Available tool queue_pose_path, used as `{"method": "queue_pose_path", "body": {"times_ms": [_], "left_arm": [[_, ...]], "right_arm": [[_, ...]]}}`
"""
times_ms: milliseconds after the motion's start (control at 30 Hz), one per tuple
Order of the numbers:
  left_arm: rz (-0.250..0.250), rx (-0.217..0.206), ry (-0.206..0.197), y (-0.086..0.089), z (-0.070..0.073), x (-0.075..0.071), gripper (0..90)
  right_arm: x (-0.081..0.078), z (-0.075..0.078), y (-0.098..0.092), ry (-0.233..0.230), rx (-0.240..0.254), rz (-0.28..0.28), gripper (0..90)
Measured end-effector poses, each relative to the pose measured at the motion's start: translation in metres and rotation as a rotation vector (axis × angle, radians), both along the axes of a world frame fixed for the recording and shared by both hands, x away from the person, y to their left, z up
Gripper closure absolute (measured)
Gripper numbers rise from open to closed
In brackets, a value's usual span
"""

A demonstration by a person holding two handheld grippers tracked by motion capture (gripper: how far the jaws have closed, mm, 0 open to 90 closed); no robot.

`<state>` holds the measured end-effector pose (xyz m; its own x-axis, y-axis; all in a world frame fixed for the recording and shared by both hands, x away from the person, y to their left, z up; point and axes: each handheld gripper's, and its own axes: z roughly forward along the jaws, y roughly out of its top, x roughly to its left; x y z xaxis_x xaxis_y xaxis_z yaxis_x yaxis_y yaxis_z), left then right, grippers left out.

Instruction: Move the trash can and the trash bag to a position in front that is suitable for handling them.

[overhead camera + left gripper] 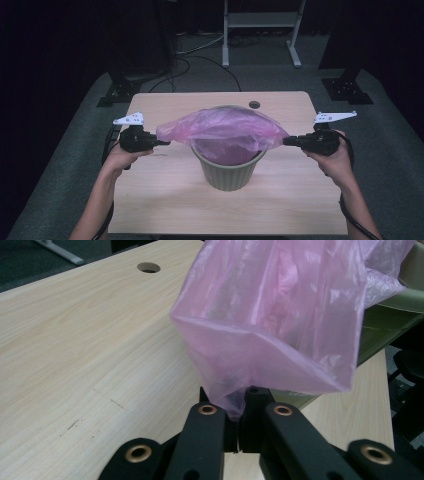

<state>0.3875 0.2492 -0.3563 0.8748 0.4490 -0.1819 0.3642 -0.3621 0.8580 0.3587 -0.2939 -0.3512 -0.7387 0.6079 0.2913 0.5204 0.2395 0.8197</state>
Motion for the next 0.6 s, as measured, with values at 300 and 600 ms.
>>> {"method": "queue_pose_path", "body": {"times_ms": [300, 600], "left_arm": [[0.022, 0.002, 0.003, 0.017, 0.008, -0.011, 60.3], [0.040, -0.008, -0.042, 0.031, 0.032, -0.023, 52.1]], "right_arm": [[-0.012, 0.015, -0.011, -0.036, 0.033, 0.017, 63.5], [-0.023, 0.040, -0.014, -0.103, 0.039, 0.033, 51.7]]}}
